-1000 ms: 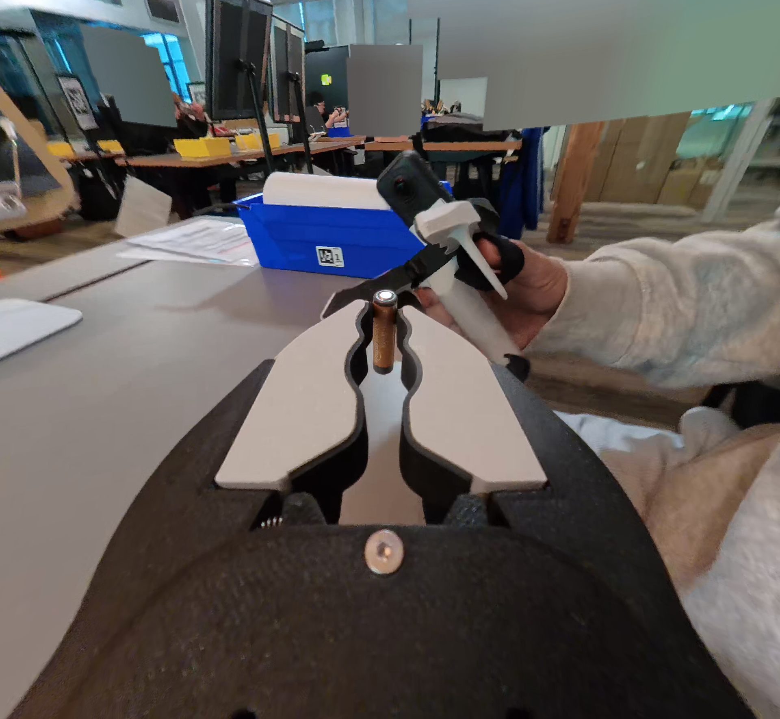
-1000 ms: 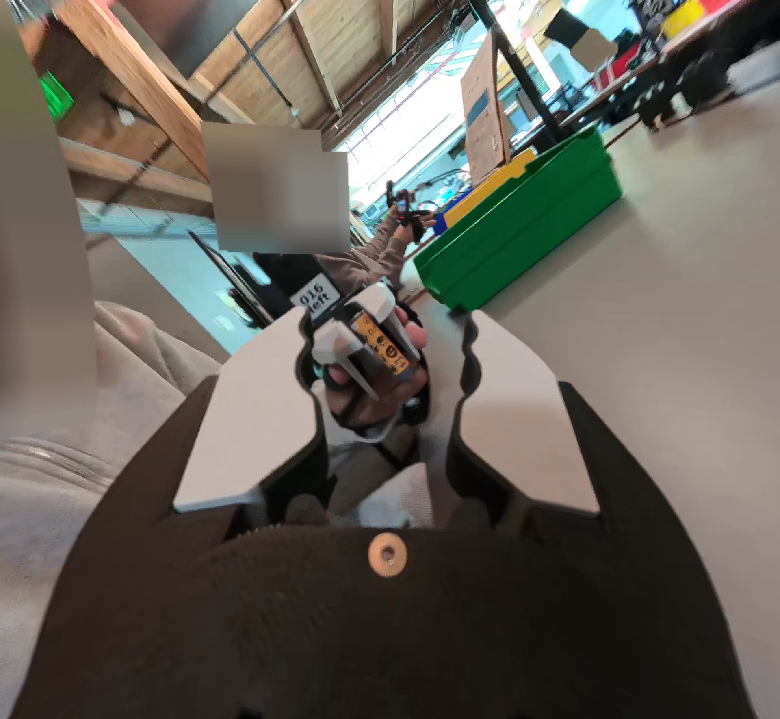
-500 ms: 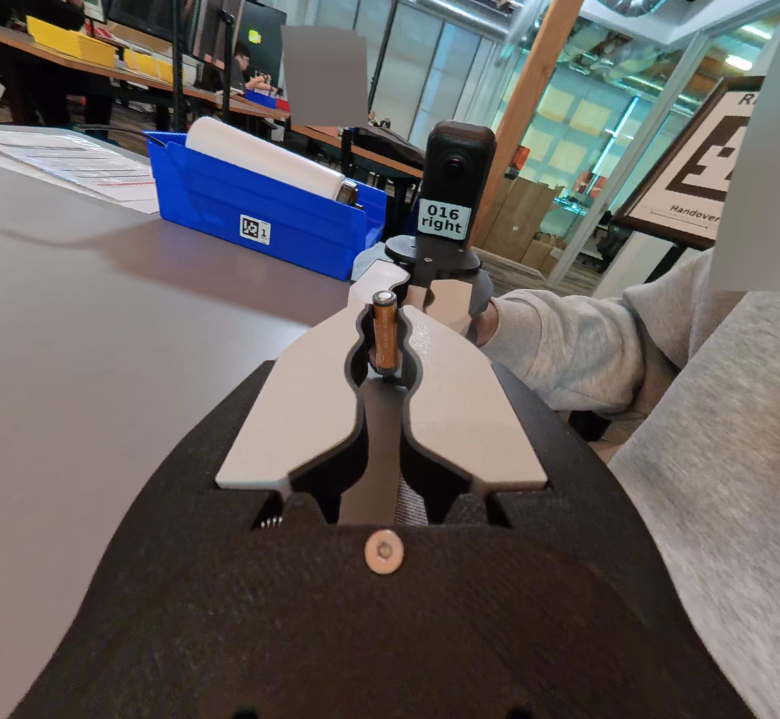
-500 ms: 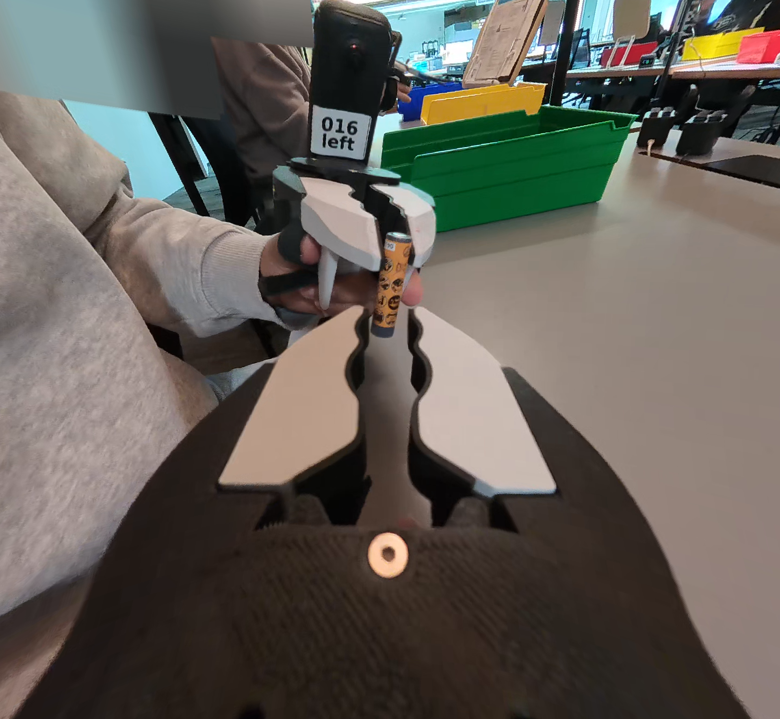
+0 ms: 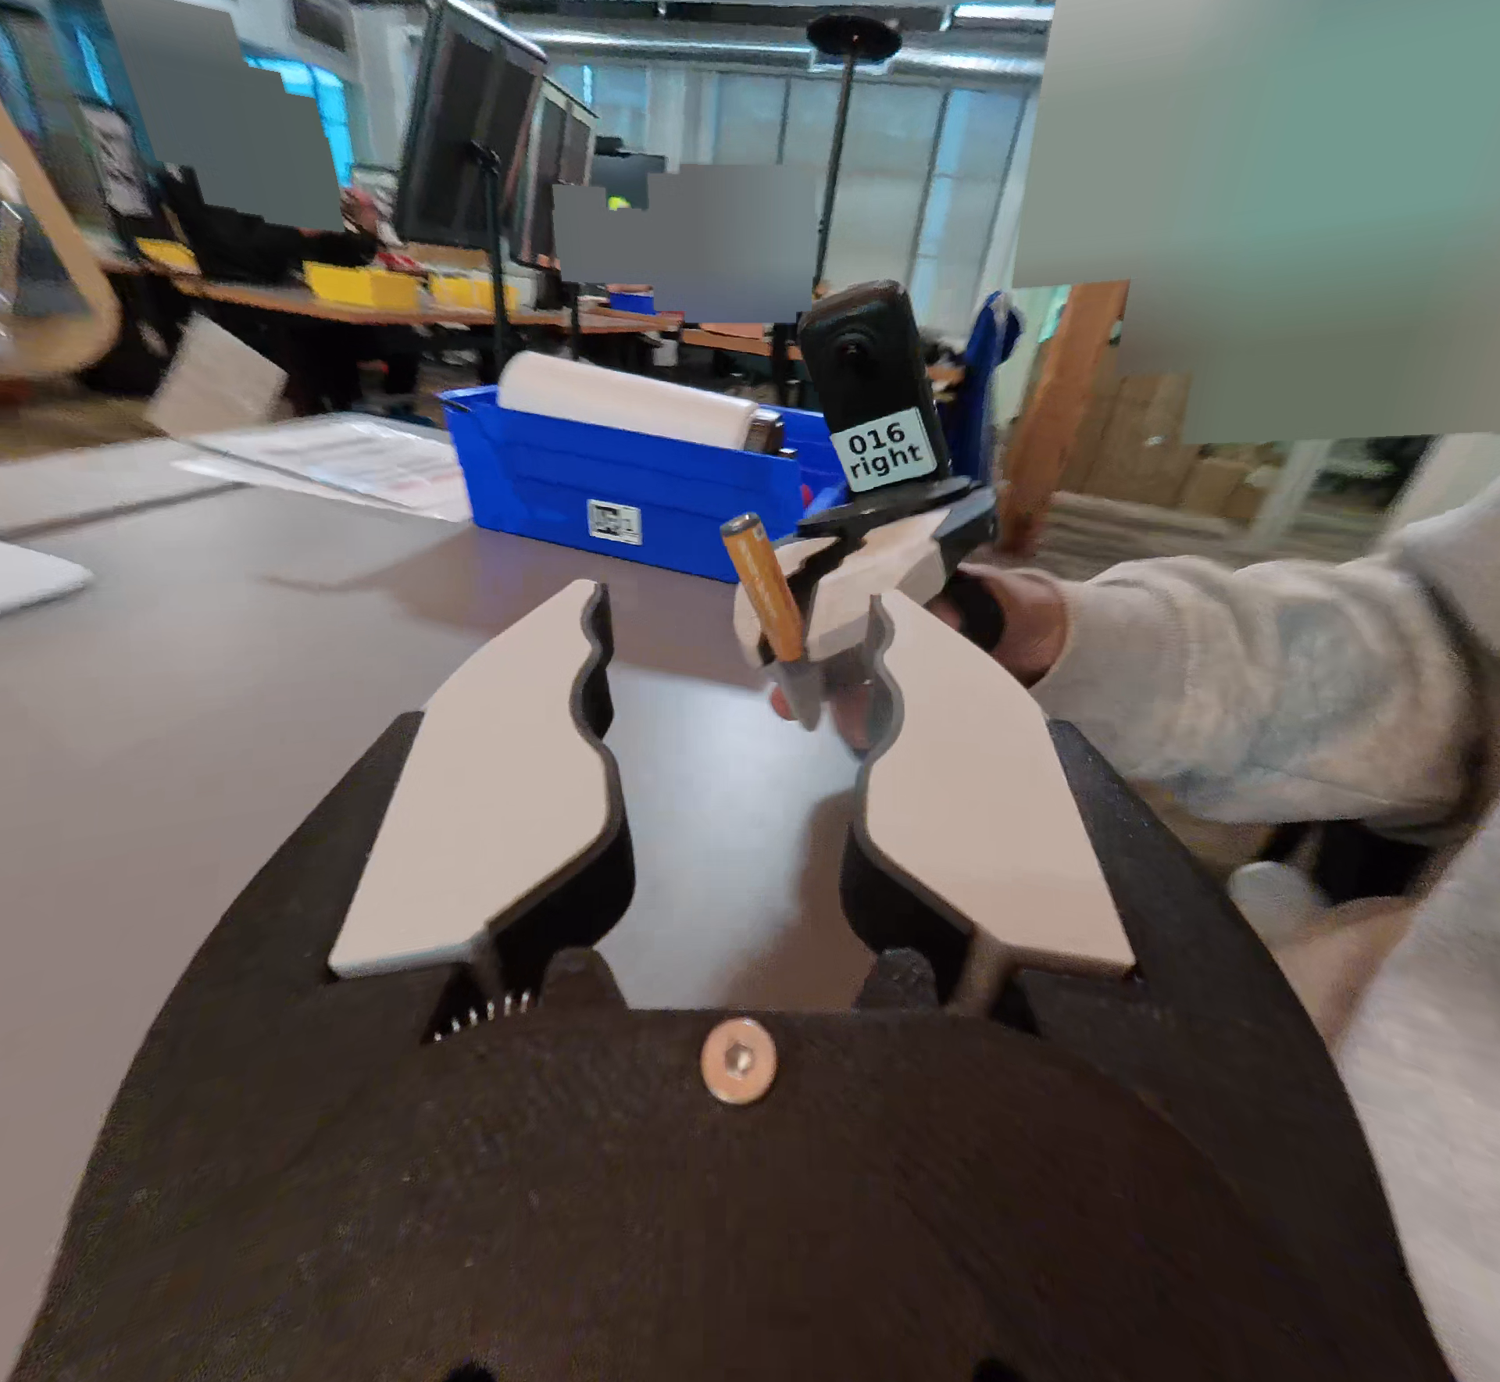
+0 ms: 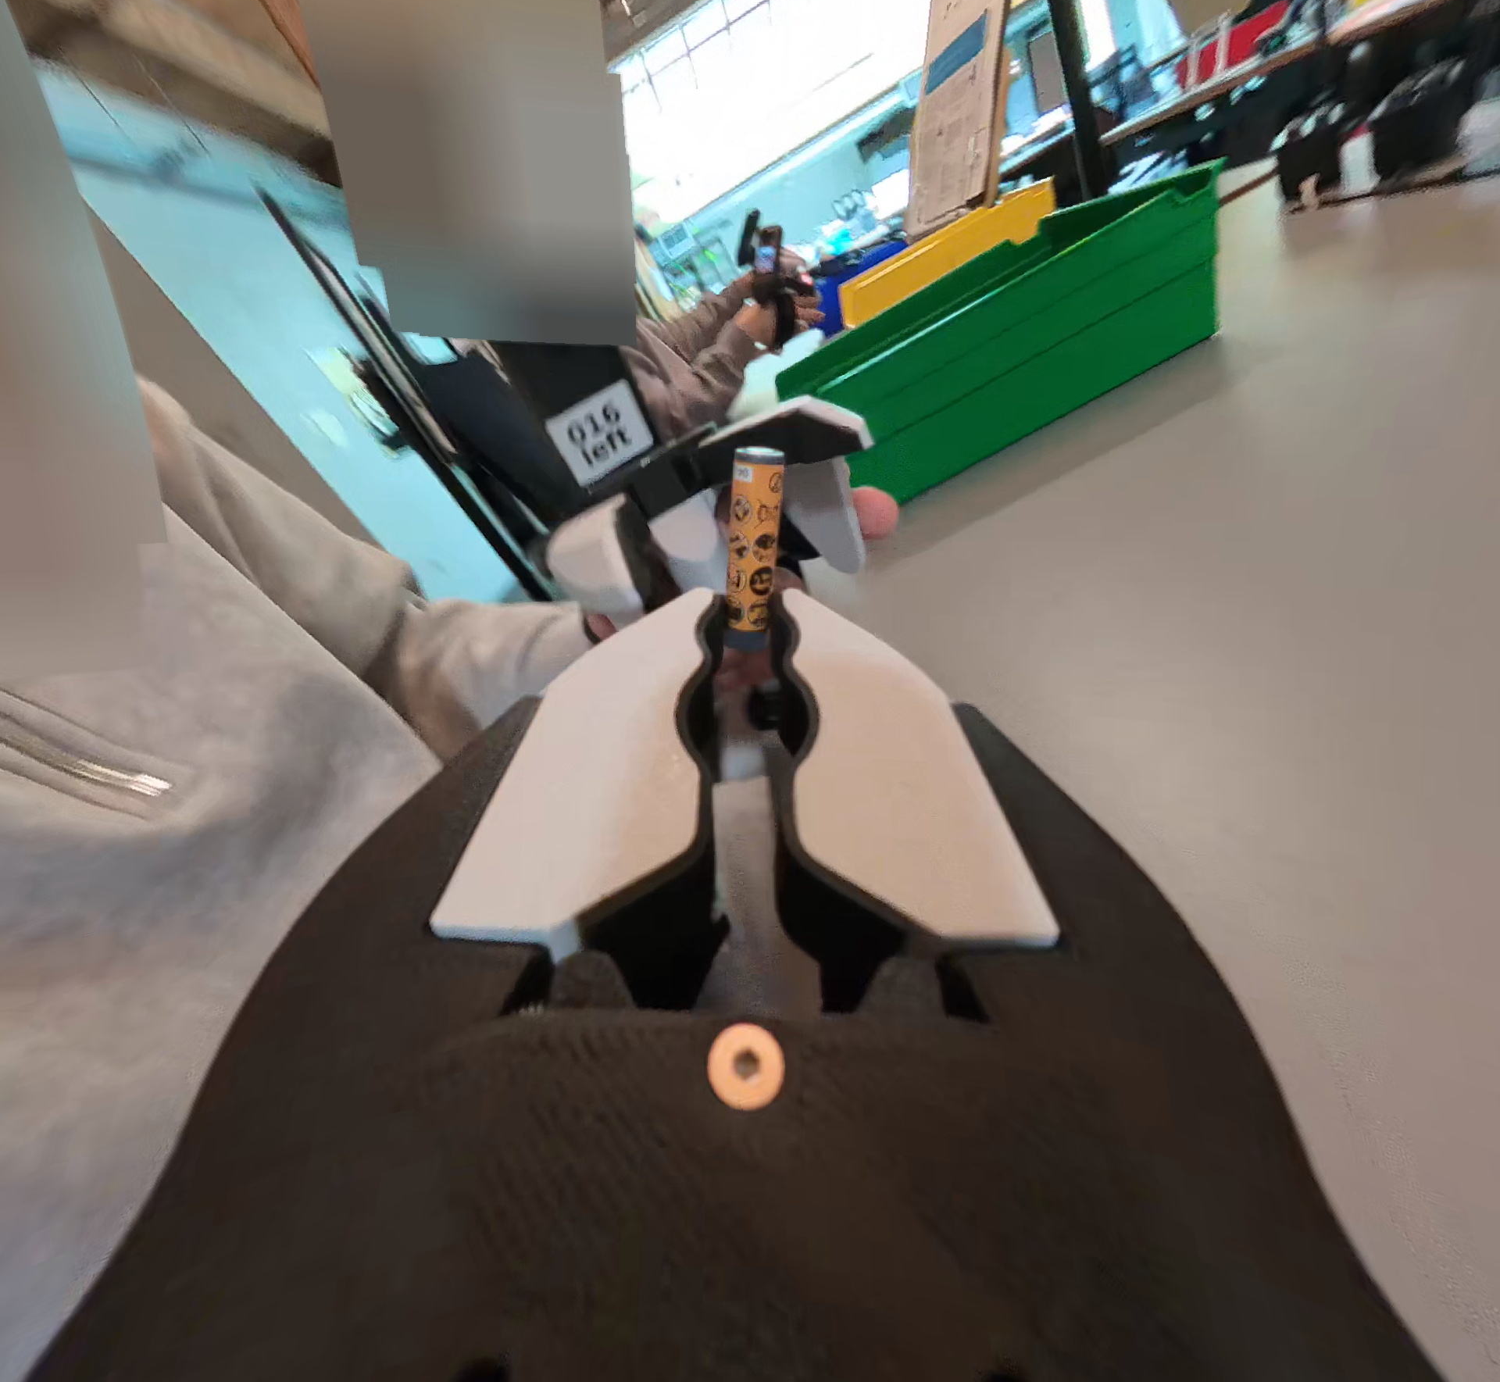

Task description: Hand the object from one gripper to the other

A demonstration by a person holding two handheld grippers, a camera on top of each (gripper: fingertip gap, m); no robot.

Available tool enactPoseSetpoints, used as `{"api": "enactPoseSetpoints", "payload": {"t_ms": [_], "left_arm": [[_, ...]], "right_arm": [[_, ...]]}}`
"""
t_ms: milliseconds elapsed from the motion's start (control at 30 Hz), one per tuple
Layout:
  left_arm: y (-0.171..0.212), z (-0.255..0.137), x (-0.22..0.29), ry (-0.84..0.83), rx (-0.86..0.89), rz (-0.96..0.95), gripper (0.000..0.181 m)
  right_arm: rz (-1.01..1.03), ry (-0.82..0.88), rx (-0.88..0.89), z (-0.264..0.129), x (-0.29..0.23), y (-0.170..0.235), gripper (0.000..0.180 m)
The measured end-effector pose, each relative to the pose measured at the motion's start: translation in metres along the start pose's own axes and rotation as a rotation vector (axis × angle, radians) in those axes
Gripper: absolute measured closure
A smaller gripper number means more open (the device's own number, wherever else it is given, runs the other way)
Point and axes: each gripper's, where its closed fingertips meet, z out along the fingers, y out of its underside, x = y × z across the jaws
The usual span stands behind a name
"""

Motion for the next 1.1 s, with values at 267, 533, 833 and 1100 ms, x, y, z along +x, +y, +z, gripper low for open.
{"api": "enactPoseSetpoints", "payload": {"t_ms": [267,533,833,1100], "left_arm": [[0.016,0.008,0.010,-0.123,-0.110,0.473,0.112],[0.009,0.006,0.014,-0.122,-0.046,0.521,0.097],[0.019,0.006,0.017,-0.073,-0.103,0.544,0.118],[0.024,0.006,0.019,-0.048,-0.134,0.536,0.132]], "right_arm": [[0.386,-0.197,0.068,-0.008,-0.008,-0.010,0.169],[0.479,-0.259,-0.053,0.003,-0.017,0.010,0.169],[0.537,-0.280,-0.111,0.004,-0.019,0.019,0.169],[0.562,-0.300,-0.110,0.004,-0.021,0.018,0.169]]}}
